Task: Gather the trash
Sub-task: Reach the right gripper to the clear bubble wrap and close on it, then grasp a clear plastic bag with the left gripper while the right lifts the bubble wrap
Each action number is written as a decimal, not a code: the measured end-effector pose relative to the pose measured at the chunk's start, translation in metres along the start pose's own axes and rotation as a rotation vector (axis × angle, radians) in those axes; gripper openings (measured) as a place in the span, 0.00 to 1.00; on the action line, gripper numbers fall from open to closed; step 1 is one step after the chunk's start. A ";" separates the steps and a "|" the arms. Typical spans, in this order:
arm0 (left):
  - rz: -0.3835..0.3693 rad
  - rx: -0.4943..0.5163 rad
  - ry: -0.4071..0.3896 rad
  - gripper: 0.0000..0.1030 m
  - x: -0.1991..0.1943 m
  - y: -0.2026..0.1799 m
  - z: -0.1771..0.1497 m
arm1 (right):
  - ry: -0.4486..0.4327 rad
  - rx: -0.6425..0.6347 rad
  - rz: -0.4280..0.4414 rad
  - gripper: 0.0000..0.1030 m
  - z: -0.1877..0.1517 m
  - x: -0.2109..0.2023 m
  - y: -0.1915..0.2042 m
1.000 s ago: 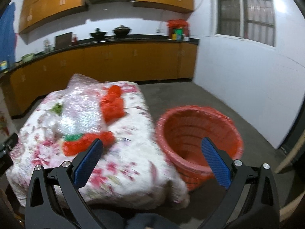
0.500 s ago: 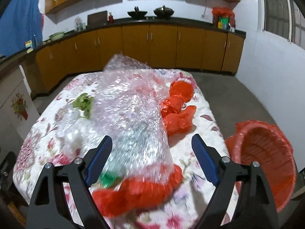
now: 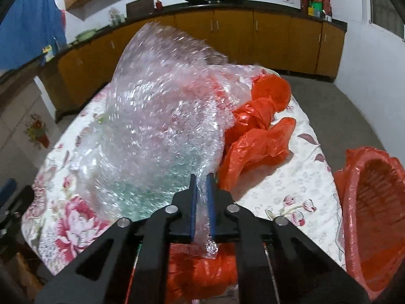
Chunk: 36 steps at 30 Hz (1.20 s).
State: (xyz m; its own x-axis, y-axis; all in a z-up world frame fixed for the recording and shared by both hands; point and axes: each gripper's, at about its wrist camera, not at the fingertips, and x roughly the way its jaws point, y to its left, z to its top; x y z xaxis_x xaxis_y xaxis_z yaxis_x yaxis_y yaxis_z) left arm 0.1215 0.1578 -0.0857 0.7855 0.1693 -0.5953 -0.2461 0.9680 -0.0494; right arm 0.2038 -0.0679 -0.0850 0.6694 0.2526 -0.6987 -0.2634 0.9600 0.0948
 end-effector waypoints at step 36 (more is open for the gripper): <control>-0.127 0.131 0.116 0.20 0.074 -0.073 0.001 | -0.181 0.166 -0.028 0.04 -0.008 -0.075 -0.063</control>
State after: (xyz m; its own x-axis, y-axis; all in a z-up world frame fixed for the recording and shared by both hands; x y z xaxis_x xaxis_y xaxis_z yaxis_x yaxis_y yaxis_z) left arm 0.1983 0.1001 -0.1254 0.7329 0.0291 -0.6797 -0.0675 0.9973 -0.0301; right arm 0.1640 -0.1484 -0.0442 0.7922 0.2286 -0.5658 -0.1354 0.9699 0.2024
